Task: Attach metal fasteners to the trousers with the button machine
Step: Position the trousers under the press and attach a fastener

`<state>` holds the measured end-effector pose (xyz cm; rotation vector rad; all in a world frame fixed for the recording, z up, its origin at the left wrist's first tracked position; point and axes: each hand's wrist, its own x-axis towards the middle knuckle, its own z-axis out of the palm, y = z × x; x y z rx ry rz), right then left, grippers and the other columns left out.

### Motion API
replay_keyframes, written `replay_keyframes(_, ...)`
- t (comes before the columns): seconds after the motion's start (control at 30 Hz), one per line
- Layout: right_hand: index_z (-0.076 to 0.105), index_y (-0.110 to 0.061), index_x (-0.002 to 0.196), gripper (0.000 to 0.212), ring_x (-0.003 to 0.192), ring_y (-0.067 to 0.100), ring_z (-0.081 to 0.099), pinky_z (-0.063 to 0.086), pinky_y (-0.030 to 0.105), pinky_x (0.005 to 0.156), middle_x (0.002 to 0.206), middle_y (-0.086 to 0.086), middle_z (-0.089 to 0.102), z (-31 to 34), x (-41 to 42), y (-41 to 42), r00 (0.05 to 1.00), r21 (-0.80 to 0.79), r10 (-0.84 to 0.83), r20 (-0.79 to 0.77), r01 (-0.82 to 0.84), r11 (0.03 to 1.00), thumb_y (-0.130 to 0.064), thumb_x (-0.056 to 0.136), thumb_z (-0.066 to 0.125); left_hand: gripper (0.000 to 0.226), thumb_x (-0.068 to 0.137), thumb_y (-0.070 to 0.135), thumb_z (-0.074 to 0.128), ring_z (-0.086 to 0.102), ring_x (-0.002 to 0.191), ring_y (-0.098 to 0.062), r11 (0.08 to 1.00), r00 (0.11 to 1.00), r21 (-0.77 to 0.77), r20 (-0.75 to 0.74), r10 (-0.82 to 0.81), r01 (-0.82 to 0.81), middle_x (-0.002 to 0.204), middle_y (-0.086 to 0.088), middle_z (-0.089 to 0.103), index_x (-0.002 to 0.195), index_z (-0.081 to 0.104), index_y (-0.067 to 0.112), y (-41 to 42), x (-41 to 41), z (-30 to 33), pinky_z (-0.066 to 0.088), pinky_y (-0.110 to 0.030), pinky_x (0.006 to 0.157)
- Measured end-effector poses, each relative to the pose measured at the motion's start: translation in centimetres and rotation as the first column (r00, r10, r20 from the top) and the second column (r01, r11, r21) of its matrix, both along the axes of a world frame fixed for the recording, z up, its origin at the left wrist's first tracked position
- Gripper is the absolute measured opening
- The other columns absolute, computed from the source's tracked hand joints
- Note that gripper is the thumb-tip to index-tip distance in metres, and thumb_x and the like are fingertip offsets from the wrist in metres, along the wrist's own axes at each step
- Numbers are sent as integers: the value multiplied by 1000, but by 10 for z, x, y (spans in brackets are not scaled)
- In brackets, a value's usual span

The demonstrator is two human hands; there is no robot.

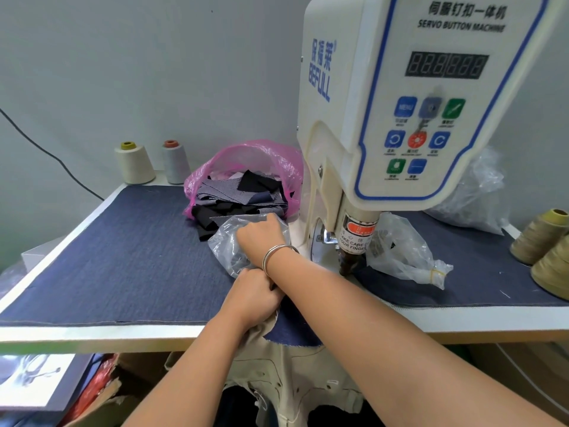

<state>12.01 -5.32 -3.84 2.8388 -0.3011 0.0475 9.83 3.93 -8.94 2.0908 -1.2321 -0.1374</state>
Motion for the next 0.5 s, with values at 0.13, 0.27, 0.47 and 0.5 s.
replay_keyframes(0.13, 60, -27, 99, 13, 89, 17, 63, 29, 38, 91, 92, -8, 66, -1, 0, -1, 1000, -12, 23, 6, -23, 1000, -23, 86, 59, 20, 72, 30, 42, 55, 73, -37, 1000, 1000, -3, 0, -7, 7, 74, -16, 65, 57, 47, 18, 0, 0, -1, 38, -36, 61)
replay_keyframes(0.27, 60, -23, 94, 10, 88, 17, 63, 29, 38, 94, 90, -7, 67, -1, -1, 0, 999, -50, 31, 19, -30, 998, -18, 89, 54, 23, 71, 28, 42, 53, 72, -38, 1000, 1000, -12, -24, -3, 3, 70, -15, 63, 50, 35, 23, 0, -1, -2, 28, -32, 62)
replay_keyframes(0.47, 49, -23, 83, 14, 88, 19, 63, 30, 37, 92, 91, -6, 66, -2, -1, 0, 999, -36, 13, 40, -11, 999, -10, 87, 53, 28, 71, 27, 43, 52, 71, -40, 1000, 1000, -26, -27, -12, 12, 68, -16, 62, 46, 31, 27, -1, 0, -2, 27, -32, 61)
replay_keyframes(0.5, 51, -23, 84, 14, 89, 19, 63, 30, 37, 92, 92, -6, 67, -3, 0, 0, 999, -17, 0, 40, 0, 1000, -10, 88, 53, 27, 71, 28, 43, 52, 71, -40, 1000, 999, -22, -36, -10, 9, 68, -16, 62, 46, 32, 27, -1, 1, -3, 28, -32, 60)
